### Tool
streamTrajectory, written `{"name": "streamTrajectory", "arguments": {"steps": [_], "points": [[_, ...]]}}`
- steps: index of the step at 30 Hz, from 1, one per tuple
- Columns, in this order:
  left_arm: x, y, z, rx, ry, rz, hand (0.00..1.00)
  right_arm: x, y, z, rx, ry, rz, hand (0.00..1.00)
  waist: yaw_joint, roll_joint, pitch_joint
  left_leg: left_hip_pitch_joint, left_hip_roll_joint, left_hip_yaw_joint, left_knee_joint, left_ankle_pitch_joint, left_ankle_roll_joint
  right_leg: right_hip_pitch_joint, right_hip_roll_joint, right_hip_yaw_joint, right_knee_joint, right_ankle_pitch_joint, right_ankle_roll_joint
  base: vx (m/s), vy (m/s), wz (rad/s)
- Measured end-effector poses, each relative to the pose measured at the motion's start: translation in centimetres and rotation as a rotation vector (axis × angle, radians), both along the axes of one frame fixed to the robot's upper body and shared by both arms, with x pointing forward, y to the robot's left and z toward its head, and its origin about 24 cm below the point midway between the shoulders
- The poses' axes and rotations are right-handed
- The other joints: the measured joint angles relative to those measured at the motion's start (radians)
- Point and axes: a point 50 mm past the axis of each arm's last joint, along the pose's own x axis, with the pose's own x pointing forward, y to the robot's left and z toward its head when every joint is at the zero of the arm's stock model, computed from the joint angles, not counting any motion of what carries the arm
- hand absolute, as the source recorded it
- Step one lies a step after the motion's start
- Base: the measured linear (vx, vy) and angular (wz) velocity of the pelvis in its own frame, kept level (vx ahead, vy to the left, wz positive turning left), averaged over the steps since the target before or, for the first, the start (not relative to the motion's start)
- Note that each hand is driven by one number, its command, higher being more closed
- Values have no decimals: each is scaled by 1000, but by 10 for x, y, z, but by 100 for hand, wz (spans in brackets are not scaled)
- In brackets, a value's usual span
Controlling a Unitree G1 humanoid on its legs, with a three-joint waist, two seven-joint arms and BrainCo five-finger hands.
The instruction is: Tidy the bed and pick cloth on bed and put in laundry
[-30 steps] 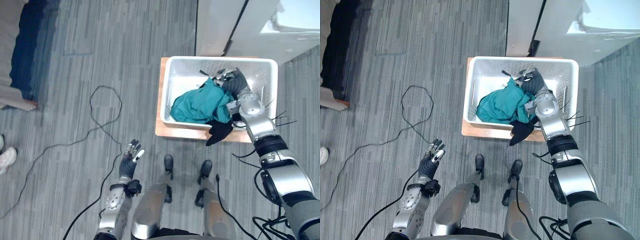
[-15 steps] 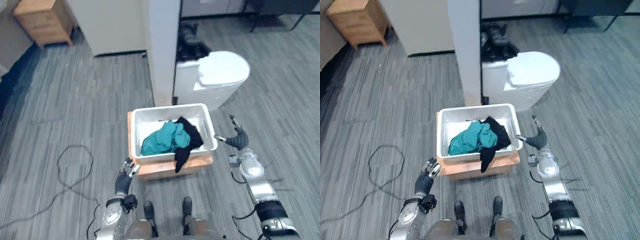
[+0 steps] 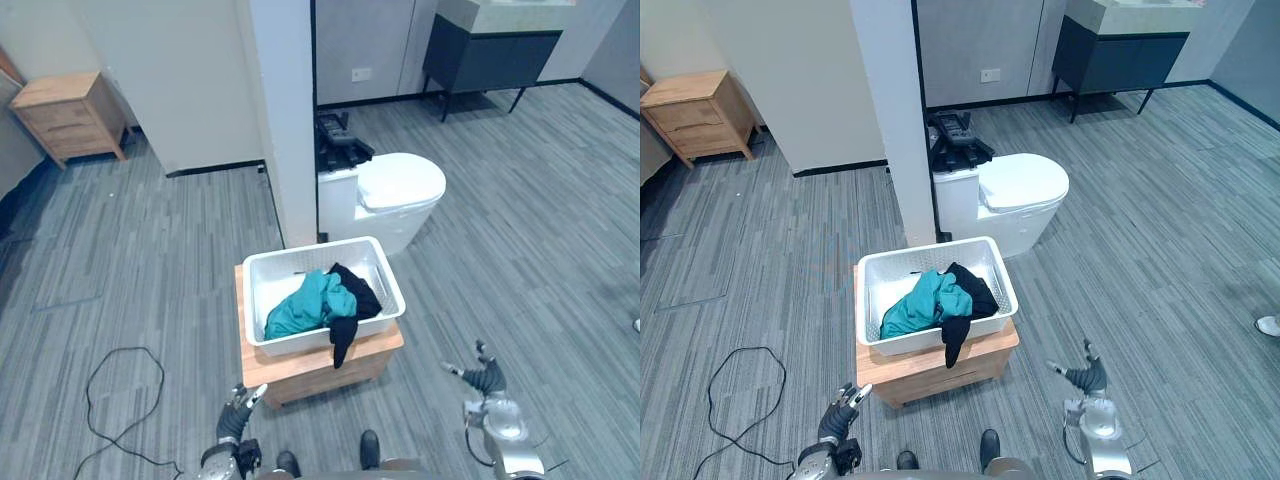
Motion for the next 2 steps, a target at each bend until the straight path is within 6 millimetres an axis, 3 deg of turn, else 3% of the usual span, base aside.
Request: {"name": "streamTrajectory", "arguments": {"steps": [2], "points": [[-6,3,-4,13,40,7,0,-10,5,-10,41,55,-13,0,5,1,-1,1,0,0,0,0,0,1,0,0,0,0,0,0,0,0]]}}
